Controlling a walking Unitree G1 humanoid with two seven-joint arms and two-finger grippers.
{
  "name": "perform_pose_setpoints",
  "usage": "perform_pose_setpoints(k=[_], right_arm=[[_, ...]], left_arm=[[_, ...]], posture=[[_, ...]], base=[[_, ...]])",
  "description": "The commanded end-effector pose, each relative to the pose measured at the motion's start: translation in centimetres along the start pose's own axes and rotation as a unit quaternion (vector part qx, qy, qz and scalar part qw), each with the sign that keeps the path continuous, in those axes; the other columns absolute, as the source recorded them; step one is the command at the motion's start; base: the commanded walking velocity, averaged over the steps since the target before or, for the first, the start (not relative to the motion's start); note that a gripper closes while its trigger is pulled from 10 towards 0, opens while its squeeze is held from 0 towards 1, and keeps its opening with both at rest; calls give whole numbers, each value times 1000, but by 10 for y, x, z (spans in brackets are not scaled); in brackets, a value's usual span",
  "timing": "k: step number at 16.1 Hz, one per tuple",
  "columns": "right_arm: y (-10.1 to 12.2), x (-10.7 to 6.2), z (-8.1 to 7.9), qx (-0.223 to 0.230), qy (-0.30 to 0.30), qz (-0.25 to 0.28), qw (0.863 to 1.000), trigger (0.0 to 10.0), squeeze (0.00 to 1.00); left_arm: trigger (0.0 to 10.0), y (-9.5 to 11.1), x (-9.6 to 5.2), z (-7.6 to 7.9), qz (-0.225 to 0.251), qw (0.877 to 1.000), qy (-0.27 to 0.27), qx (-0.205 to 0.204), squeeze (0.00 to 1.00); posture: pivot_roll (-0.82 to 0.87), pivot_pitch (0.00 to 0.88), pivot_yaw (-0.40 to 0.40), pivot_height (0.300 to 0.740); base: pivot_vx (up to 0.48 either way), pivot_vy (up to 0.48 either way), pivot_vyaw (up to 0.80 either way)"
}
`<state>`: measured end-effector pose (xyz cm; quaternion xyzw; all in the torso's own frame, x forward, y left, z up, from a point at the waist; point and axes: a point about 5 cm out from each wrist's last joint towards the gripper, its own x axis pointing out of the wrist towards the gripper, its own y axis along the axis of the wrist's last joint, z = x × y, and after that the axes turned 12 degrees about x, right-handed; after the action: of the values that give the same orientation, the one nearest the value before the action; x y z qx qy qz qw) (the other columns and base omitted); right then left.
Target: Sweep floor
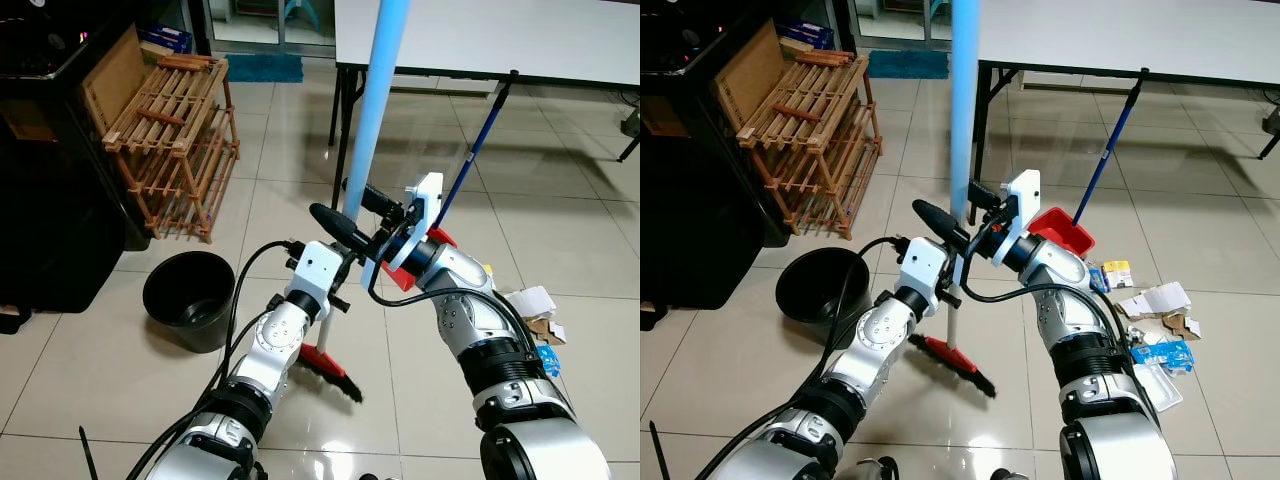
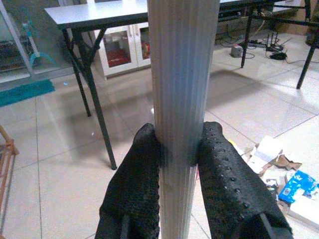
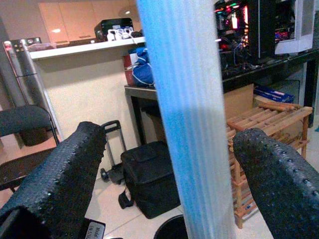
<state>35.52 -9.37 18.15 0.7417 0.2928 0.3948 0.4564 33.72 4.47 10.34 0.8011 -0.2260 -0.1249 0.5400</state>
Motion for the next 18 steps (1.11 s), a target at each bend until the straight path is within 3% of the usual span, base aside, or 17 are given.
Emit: perform_pose_setpoints(k=[1, 2, 3, 4, 5, 18], right_arm=[[3, 0, 1, -10, 5, -1, 1000, 10000, 0], [3, 0, 1, -8, 6, 0, 1000, 10000, 0], [3, 0, 1, -6, 7, 0, 1000, 7451, 0], [3, -1, 1, -5, 8, 0, 1000, 7451, 0], [2, -1, 1, -4, 10, -3, 1000, 0, 0], [-7, -6, -3, 3, 20, -10, 1000, 0, 0]], left_arm=[[10000, 12, 3, 4, 29, 999, -9, 8, 0], [10000, 12, 3, 4, 29, 999, -11, 10, 0], [10000, 12, 3, 5, 29, 999, -13, 10, 0], [10000, 12, 2, 5, 29, 999, -13, 11, 0], [10000, 11, 2, 6, 29, 999, -15, 11, 0], [10000, 12, 1, 12, 33, 999, -30, 12, 0]], posture=[[65, 149, -41, 740], [65, 149, -41, 740], [65, 149, -41, 740], [65, 149, -41, 740], [67, 151, -42, 740], [60, 119, -34, 740]], base=[[0, 0, 0], [0, 0, 0], [0, 0, 0], [0, 0, 0], [0, 0, 0], [0, 0, 0]])
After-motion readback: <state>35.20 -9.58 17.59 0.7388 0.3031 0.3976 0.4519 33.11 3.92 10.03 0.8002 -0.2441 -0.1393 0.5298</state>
